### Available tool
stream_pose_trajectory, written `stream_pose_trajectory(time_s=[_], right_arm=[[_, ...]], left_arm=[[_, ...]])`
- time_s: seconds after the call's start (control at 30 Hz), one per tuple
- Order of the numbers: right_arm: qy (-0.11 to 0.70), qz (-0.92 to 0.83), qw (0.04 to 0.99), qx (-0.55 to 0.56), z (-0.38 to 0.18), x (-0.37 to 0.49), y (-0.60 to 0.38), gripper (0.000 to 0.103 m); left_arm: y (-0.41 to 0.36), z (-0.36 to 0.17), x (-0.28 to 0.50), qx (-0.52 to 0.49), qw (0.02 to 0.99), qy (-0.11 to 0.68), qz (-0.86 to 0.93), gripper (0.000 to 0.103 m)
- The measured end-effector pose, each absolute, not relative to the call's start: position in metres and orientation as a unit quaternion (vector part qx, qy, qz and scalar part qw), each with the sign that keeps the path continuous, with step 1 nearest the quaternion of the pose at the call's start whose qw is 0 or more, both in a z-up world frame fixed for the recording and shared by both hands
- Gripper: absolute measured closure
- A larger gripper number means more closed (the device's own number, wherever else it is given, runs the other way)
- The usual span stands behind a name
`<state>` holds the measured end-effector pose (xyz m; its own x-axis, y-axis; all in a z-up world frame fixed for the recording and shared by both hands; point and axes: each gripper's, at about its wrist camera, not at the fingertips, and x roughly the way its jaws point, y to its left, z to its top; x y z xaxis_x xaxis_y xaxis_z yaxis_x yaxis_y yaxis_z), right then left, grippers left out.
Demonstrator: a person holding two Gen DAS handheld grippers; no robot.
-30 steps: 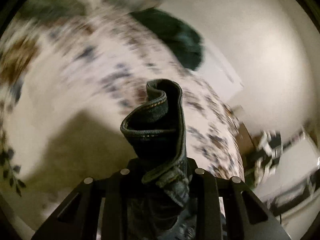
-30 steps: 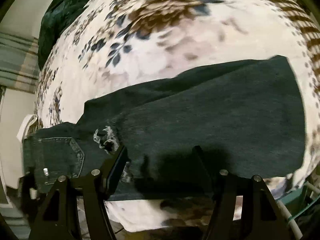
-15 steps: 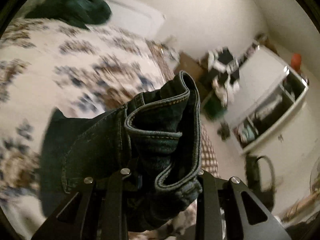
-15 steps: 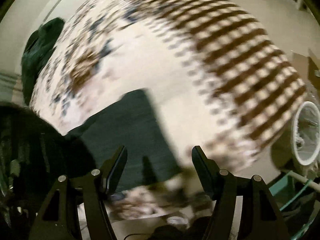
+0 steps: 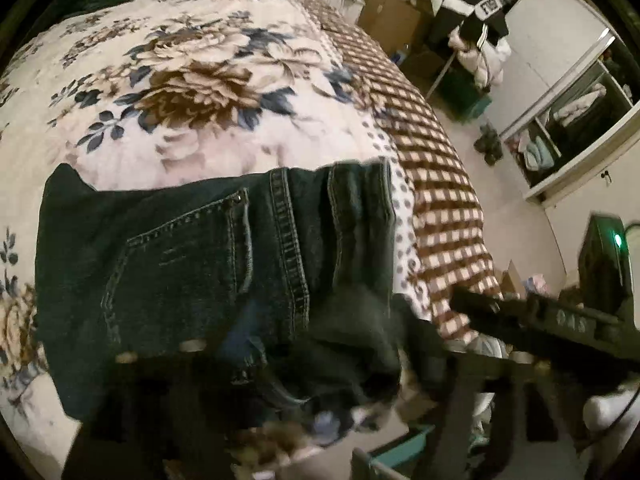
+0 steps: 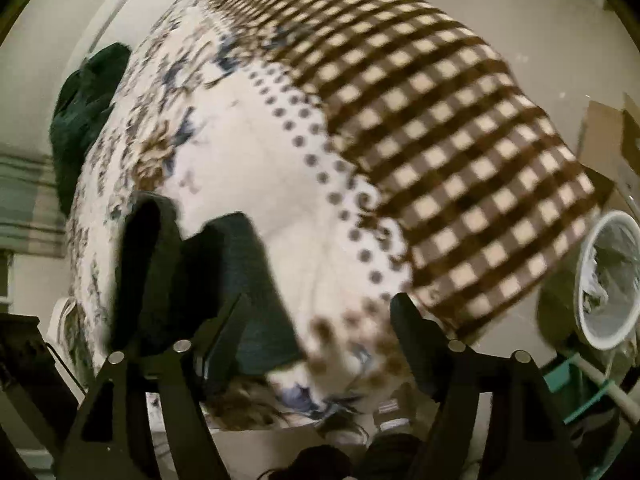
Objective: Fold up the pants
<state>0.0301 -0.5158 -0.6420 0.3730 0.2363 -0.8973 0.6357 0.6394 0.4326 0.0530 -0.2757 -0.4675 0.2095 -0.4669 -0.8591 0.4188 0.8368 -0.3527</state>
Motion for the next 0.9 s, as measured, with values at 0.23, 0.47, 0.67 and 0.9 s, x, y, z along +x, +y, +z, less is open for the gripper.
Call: stream_pose_trajectory(time_s=[0.23,0.47,0.67,0.9], right_arm=[[0.533,-0.065,0.730,0.422,-0.639,0.076,-0.504,0.021],[0.578,-0.009,0.696,0.425,-0.688,0.116,-0.472,0.018],[0.566,-0.022,0.722,0.397,-0.683,0.121,-0.458,0.073],[0.561,-0.040,0.749,0.349,-0.649,0.120,-0.450,0.093]], left_arm=[[-0.246,-0.458,0.059,-0.009,0.770,0.601,-0.216,0.026],[-0.157,-0.483,0.093,-0.002,0.778,0.624,-0.075,0.025],[-0.115,-0.503,0.114,0.005,0.778,0.629,-0.016,0.025],[-0.111,-0.506,0.119,0.011,0.779,0.627,-0.015,0.025]])
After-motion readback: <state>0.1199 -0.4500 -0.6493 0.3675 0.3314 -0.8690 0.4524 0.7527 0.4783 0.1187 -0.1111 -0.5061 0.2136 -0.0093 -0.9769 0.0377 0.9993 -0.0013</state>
